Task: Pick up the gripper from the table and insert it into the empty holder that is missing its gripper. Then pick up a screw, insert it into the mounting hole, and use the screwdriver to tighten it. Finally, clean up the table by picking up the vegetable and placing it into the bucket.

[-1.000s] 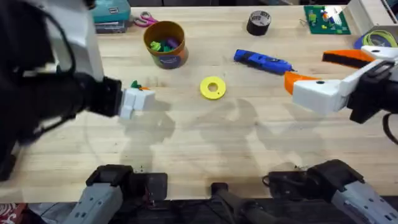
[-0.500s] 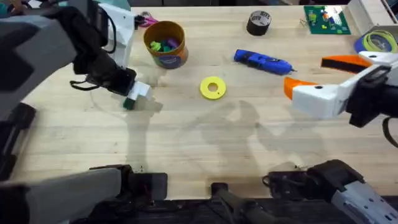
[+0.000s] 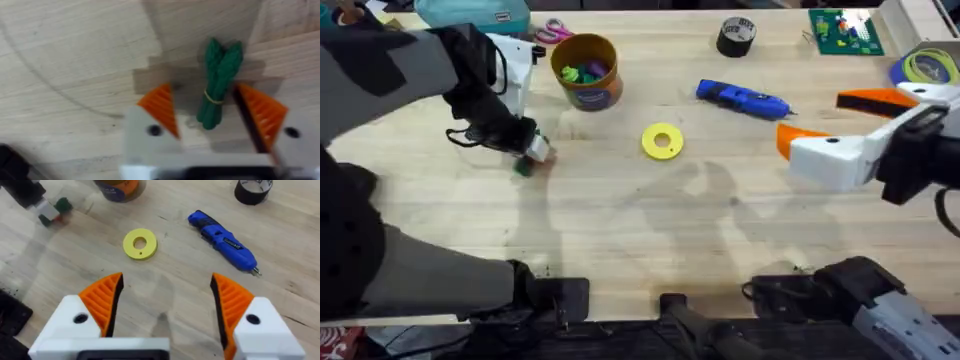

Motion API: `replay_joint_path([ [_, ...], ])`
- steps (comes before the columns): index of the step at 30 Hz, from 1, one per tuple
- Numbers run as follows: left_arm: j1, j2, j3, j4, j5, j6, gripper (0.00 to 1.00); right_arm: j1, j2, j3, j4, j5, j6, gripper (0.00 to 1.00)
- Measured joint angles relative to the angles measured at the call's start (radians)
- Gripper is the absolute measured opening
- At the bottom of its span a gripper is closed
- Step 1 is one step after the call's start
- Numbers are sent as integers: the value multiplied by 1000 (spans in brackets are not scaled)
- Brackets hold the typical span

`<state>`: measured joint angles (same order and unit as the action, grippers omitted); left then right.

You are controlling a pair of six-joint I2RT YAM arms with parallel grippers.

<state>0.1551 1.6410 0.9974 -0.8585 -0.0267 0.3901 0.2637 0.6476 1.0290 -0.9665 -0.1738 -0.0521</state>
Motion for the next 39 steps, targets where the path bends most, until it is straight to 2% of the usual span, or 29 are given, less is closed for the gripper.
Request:
replay_joint_path([
  [2, 0, 2, 0, 0, 1, 1, 67, 0, 0, 0, 0, 0, 0, 997],
  [4, 0, 2, 0, 2, -1, 2, 17, 0, 0, 0, 0, 0, 0, 997],
  [12, 15, -16, 60, -66, 1, -45, 18, 0, 0, 0, 1, 0, 0, 997],
  [18, 20, -158, 165, -92, 12, -68, 18, 0, 0, 0, 1, 0, 0, 997],
  [21, 19, -228, 223, -91, 61, -77, 18, 0, 0, 0, 1, 0, 0, 997],
  [26, 18, -278, 312, -62, 207, -84, 18, 0, 0, 0, 1, 0, 0, 998],
  [27, -23, -274, 325, 34, 304, -92, 18, 0, 0, 0, 1, 0, 0, 997],
  [34, -143, -179, 325, 182, 351, -99, 18, 0, 0, 0, 1, 0, 4, 998],
  [39, -192, -57, 325, 279, 360, -111, 18, 0, 0, 0, 1, 0, 4, 997],
])
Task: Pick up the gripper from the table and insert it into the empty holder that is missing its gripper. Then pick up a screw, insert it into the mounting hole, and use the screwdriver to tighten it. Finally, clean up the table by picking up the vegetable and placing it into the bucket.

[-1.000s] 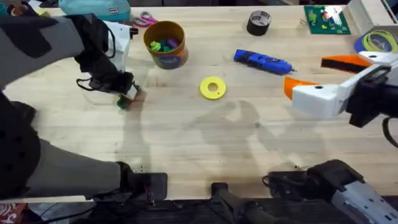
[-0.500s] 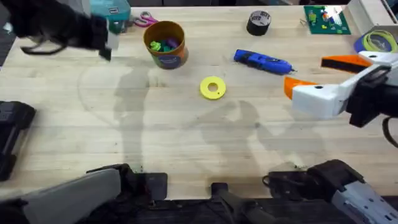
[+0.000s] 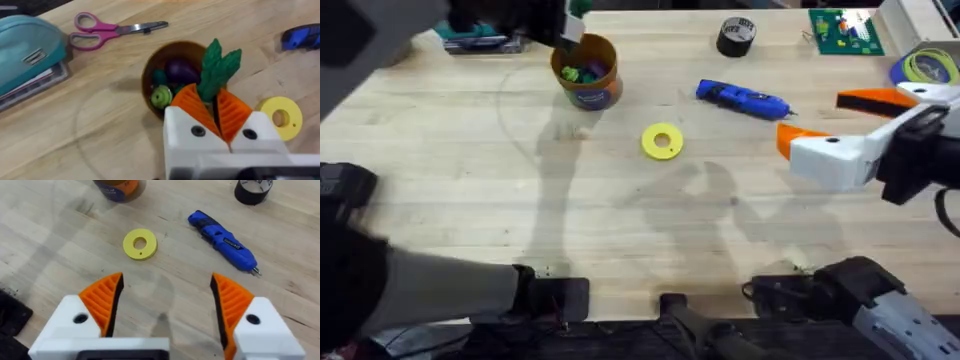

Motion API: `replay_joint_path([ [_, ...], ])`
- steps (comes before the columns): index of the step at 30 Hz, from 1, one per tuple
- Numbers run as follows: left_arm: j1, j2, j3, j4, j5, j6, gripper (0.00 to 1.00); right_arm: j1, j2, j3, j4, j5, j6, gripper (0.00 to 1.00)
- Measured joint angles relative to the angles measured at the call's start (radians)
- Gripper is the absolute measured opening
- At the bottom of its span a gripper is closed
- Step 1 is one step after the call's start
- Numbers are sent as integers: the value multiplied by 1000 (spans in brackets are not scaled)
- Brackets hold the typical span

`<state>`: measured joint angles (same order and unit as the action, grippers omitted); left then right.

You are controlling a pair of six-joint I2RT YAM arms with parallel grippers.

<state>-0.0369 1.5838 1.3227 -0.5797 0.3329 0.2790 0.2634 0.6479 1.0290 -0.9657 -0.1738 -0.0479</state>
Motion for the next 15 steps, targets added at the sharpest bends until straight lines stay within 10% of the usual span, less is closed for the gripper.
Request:
replay_joint_path([
  [10, -9, 92, 0, 60, 2, -7, 47, 0, 0, 0, 0, 0, 0, 997],
  [15, -9, 91, 0, 61, 7, -7, 831, 0, 0, 0, 0, 0, 0, 997],
])
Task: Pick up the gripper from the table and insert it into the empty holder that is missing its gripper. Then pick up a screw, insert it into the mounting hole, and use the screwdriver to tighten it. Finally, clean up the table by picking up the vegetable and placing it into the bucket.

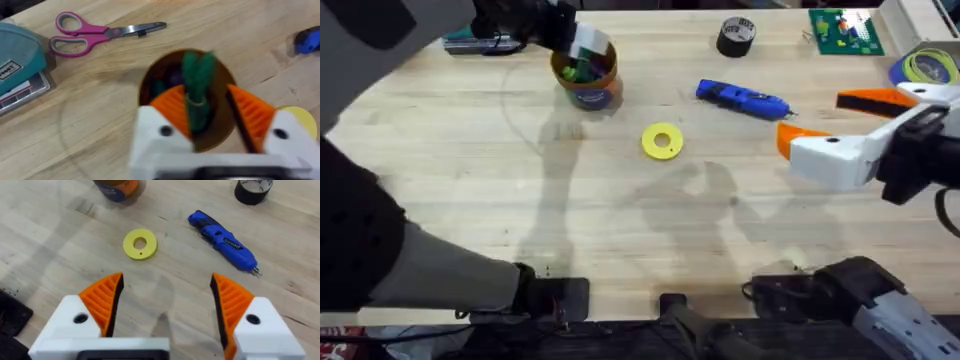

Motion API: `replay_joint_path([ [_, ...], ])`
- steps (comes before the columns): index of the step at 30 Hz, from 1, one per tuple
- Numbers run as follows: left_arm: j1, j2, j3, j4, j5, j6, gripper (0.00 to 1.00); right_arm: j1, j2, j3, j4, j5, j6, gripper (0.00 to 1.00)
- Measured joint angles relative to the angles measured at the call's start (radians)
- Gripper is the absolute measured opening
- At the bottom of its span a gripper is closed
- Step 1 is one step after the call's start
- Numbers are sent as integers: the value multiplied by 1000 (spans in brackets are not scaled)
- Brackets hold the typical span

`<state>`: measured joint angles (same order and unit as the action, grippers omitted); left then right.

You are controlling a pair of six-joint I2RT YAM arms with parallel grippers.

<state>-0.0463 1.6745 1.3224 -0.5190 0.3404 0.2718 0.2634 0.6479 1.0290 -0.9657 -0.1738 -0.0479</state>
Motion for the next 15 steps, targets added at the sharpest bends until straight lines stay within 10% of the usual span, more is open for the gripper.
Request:
replay_joint_path([
  [2, 0, 0, 0, 0, 1, -4, 974, 0, 0, 0, 0, 0, 0, 997],
  [15, 0, -218, 0, -231, -54, -3, 985, 0, 0, 0, -1, 0, 0, 997],
])
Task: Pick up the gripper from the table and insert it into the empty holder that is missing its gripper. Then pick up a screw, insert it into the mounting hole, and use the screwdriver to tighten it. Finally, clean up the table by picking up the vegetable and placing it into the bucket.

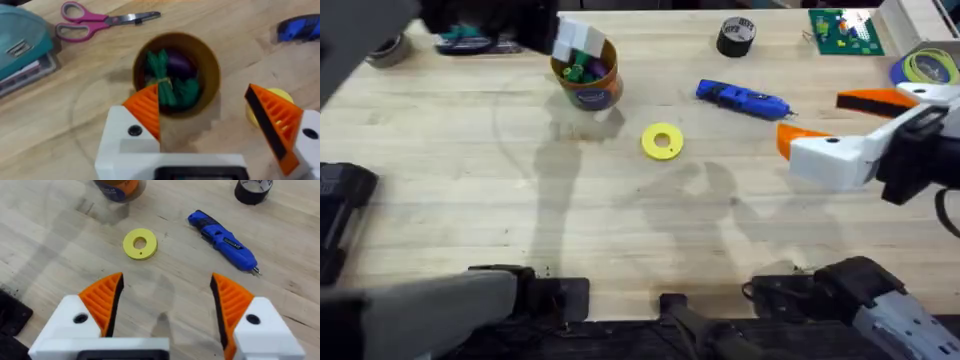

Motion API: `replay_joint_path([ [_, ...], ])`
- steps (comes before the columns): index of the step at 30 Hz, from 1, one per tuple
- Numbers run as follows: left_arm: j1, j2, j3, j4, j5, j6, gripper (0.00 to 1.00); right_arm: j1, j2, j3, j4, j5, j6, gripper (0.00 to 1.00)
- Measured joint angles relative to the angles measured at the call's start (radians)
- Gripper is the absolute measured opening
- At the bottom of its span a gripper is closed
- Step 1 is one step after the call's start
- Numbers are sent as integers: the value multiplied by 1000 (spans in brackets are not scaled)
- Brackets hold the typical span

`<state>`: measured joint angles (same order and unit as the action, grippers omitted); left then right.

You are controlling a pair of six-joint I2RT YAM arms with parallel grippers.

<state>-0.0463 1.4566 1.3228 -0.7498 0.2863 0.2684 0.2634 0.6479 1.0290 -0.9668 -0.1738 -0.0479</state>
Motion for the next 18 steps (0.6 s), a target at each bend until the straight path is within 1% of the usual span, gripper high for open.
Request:
replay_joint_path([
  [4, 0, -109, 1, -150, -33, 0, 985, 0, 0, 0, 0, 0, 0, 997],
  [7, 0, -180, 1, -290, -46, 0, 985, 0, 0, 0, 0, 0, 0, 997],
  [12, 0, -252, 1, -478, -48, 0, 985, 0, 0, 0, -1, 0, 0, 997],
  [15, 0, -260, 1, -543, -51, 0, 985, 0, 0, 0, -1, 0, 0, 998],
  [18, 0, -259, 1, -555, -51, 0, 986, 0, 0, 0, -1, 0, 0, 997],
])
